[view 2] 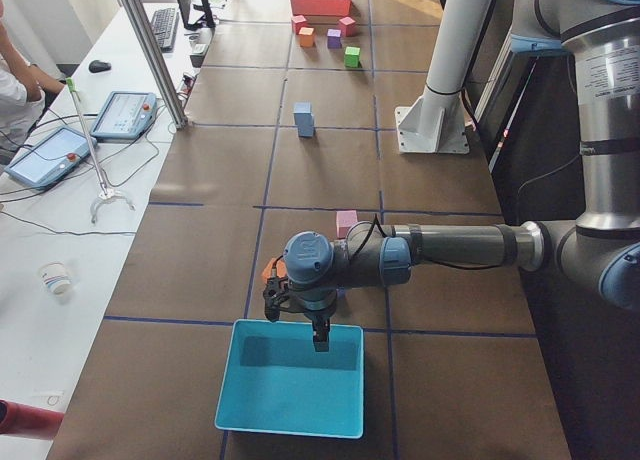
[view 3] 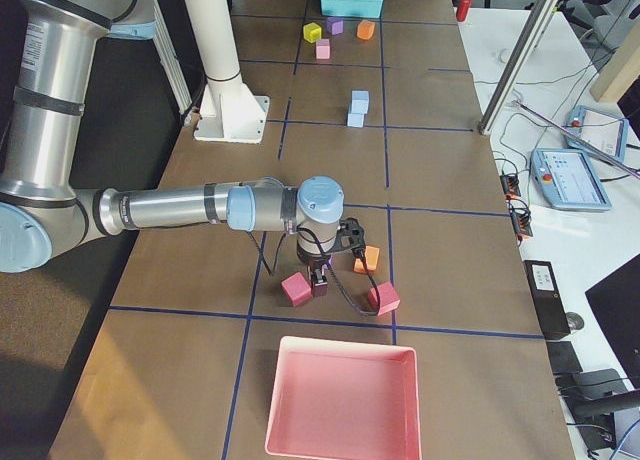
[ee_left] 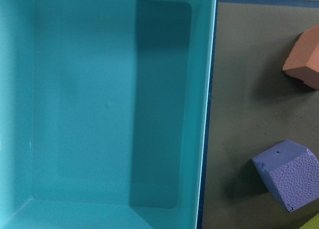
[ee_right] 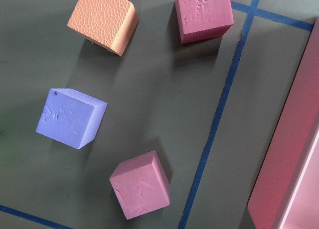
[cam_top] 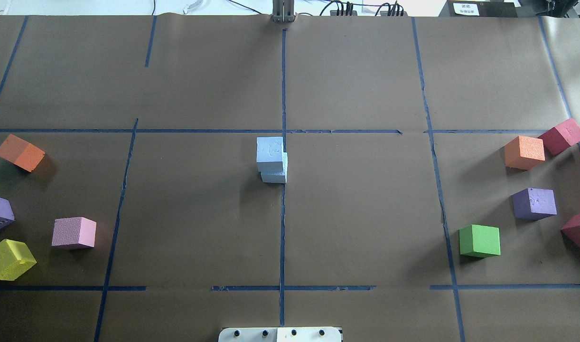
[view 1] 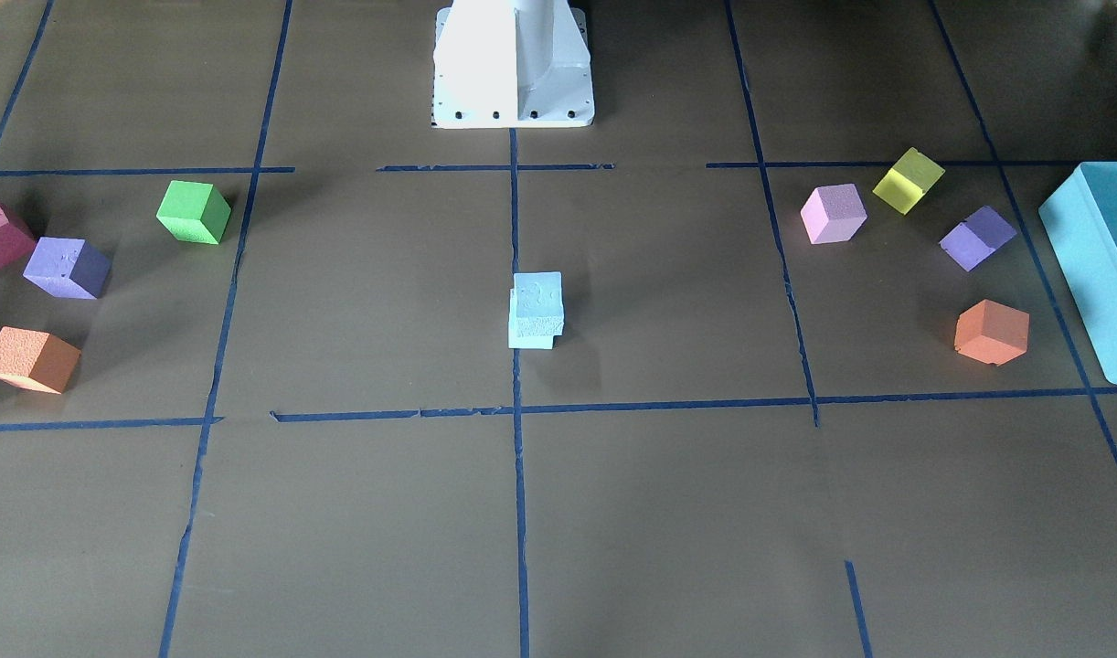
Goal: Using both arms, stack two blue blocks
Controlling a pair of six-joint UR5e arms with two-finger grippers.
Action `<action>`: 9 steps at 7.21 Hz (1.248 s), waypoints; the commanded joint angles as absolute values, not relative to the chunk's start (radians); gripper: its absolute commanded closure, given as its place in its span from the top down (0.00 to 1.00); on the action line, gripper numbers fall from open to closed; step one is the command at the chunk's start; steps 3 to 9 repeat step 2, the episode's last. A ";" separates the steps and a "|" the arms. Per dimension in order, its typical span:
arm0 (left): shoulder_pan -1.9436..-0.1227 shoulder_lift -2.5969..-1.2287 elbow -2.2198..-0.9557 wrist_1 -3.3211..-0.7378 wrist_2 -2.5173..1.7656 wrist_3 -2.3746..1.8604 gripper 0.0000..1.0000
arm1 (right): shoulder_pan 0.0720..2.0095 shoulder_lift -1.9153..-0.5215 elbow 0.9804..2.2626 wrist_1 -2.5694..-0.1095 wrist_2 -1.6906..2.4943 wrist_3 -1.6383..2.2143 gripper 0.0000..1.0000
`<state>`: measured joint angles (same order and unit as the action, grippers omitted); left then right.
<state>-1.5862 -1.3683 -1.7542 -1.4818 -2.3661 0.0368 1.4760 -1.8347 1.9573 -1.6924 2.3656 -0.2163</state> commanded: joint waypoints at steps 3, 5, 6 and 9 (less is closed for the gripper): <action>-1.586 -1.368 -1.756 -1.482 -2.367 0.037 1.00 | 1.477 -1.835 1.957 -1.692 2.367 -0.216 1.00; -1.586 -1.368 -1.756 -1.482 -2.367 0.037 1.00 | 1.477 -1.835 1.957 -1.692 2.367 -0.216 1.00; -1.586 -1.368 -1.756 -1.482 -2.367 0.037 1.00 | 1.477 -1.835 1.957 -1.692 2.367 -0.216 1.00; -1.586 -1.368 -1.756 -1.482 -2.367 0.037 1.00 | 1.477 -1.835 1.957 -1.692 2.367 -0.216 1.00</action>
